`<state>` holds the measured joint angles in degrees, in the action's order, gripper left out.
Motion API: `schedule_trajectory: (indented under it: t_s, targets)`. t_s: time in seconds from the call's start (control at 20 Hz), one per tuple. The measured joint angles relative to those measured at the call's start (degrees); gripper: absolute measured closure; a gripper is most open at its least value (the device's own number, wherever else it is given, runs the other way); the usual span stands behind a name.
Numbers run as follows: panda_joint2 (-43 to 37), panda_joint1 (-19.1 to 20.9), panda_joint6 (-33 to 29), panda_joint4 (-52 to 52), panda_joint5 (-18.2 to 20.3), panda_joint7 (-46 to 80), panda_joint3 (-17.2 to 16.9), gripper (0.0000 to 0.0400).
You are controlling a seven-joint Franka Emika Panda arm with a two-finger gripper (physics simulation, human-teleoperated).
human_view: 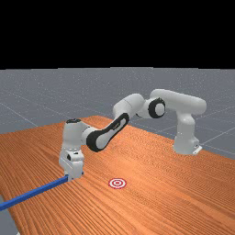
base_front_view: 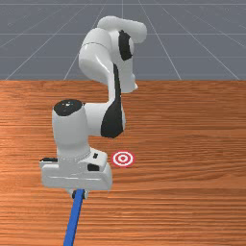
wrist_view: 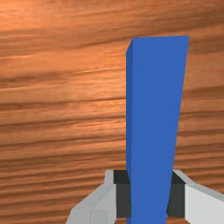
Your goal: Pull the pivot to the target area
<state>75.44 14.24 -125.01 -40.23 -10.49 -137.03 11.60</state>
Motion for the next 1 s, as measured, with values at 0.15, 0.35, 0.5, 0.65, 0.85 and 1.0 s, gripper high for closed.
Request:
schedule_trajectory:
  t_s: [0.15, 0.35, 0.5, 0.65, 0.85, 1.0]
  targets:
    - [-2.0, 1.0, 1.4, -1.1, -0.3, -6.5, 1.5, 0.0305]
    - [-3.4, 0.3, 0.5, -4.3, -1.1, -12.3, 3.3, 0.0305]
    - [-4.0, -0.6, 0.3, -6.0, -1.8, -17.0, 4.7, 0.0305]
    - [-0.9, 0.1, 7.7, -1.9, -5.6, -29.0, 10.6, 0.0302]
    - [-13.5, 8.1, -2.7, -28.9, -8.8, -29.0, 14.2, 0.0304]
    - [-23.5, 15.8, -11.1, -50.4, -10.8, -29.0, 17.4, 0.0304]
